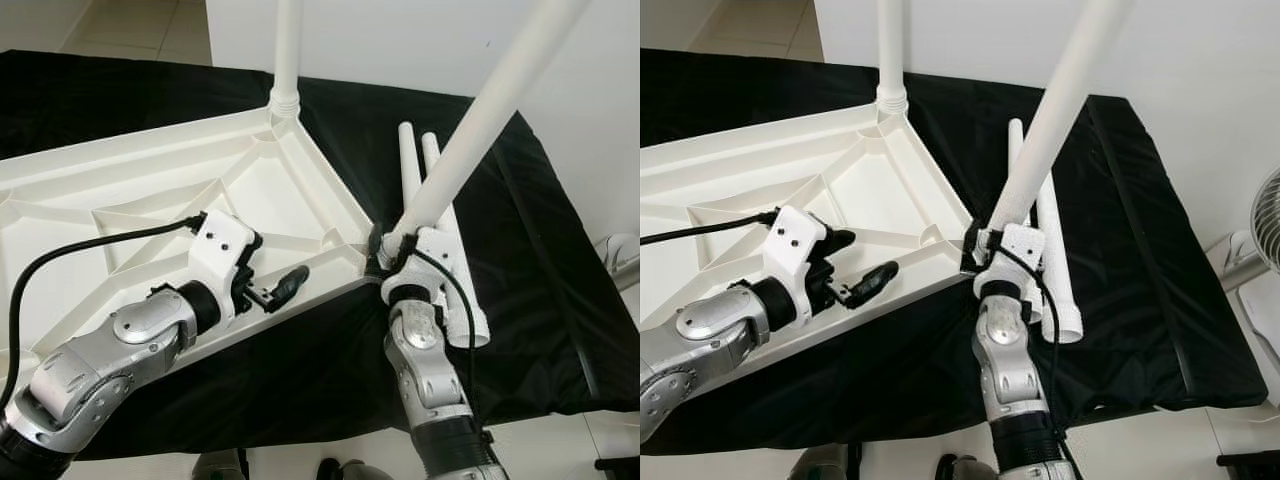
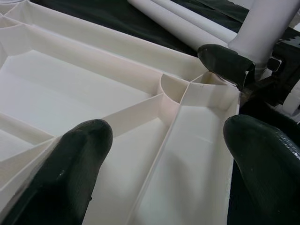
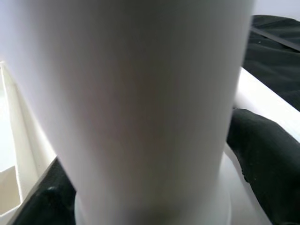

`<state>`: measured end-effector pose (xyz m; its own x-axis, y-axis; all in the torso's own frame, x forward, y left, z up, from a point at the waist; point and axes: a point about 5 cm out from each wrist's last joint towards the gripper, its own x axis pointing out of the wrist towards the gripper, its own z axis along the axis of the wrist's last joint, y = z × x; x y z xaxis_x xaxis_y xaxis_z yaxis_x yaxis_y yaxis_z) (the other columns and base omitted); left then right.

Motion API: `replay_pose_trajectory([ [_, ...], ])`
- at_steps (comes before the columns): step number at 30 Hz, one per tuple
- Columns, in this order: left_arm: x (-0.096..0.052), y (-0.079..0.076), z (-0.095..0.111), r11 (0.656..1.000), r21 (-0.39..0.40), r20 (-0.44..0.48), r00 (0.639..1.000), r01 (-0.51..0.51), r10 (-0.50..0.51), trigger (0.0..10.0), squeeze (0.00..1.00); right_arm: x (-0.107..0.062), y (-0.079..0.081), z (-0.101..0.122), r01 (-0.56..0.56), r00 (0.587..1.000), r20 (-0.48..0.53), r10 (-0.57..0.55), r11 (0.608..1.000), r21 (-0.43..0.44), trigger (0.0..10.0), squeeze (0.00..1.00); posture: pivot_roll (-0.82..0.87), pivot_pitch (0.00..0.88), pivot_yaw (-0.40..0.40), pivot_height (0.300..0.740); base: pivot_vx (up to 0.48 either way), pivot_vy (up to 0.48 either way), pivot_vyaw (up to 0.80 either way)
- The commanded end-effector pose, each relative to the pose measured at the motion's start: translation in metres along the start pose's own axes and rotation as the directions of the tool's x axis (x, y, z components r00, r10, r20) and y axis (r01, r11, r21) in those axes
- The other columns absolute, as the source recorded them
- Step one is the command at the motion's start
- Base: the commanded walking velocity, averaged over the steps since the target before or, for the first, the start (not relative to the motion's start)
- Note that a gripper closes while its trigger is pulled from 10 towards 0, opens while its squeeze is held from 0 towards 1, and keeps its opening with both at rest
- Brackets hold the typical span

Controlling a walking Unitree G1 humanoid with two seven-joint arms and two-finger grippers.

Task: Building children table

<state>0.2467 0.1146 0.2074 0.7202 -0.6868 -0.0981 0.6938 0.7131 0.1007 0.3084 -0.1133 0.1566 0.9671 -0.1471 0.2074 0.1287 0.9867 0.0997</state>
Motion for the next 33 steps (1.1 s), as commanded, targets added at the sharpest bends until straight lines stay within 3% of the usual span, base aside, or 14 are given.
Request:
replay_pose_trajectory([
  [1, 0.0, -0.013, -0.001, 0.972, 0.01, 0.001, 0.972, 0.234, -0.234, 10.0, 0.0, 0.002, -0.024, -0.006, 0.061, 0.998, -0.018, -0.061, 0.998, -0.024, 10.0, 1.0, 0.12, 0.196, -0.084, 0.74, 0.0, 0.0, 0.0],
  [6, 0.0, -0.013, -0.001, 0.972, 0.011, 0.001, 0.972, 0.235, -0.235, 10.0, 0.0, 0.006, -0.027, -0.003, 0.025, 1.0, -0.002, -0.025, 0.999, -0.022, 10.0, 1.0, 0.12, 0.187, -0.085, 0.74, 0.0, 0.0, 0.0],
  [7, 0.001, -0.013, -0.001, 0.972, 0.012, 0.002, 0.972, 0.236, -0.236, 10.0, 0.0, 0.009, -0.03, 0.002, -0.035, 0.999, 0.015, 0.036, 0.999, -0.016, 10.0, 0.46, 0.12, 0.187, -0.085, 0.74, 0.0, 0.0, 0.0],
  [8, 0.001, -0.014, -0.001, 0.972, 0.012, 0.002, 0.972, 0.236, -0.236, 10.0, 0.0, 0.01, -0.032, 0.004, -0.062, 0.998, 0.023, 0.063, 0.998, -0.023, 10.0, 0.0, 0.11, 0.181, -0.087, 0.74, 0.0, 0.0, 0.0],
  [20, 0.003, -0.017, -0.001, 0.968, 0.009, 0.006, 0.968, 0.249, -0.249, 10.0, 0.0, 0.016, -0.038, 0.016, -0.226, 0.972, 0.054, 0.227, 0.974, -0.032, 10.0, 0.0, 0.1, 0.19, -0.089, 0.74, 0.0, 0.0, 0.0],
  [21, 0.003, -0.017, -0.001, 0.969, 0.009, 0.006, 0.969, 0.247, -0.247, 10.0, 0.0, 0.019, -0.041, 0.019, -0.246, 0.967, 0.063, 0.246, 0.969, -0.021, 0.0, 0.0, 0.1, 0.193, -0.088, 0.74, 0.0, 0.0, 0.0],
  [33, 0.002, -0.015, -0.001, 0.972, 0.009, 0.007, 0.972, 0.237, -0.237, 10.0, 0.0, 0.03, -0.047, 0.029, -0.302, 0.949, 0.087, 0.304, 0.953, -0.032, 0.0, 0.0, 0.1, 0.203, -0.087, 0.74, 0.0, 0.0, 0.0],
])
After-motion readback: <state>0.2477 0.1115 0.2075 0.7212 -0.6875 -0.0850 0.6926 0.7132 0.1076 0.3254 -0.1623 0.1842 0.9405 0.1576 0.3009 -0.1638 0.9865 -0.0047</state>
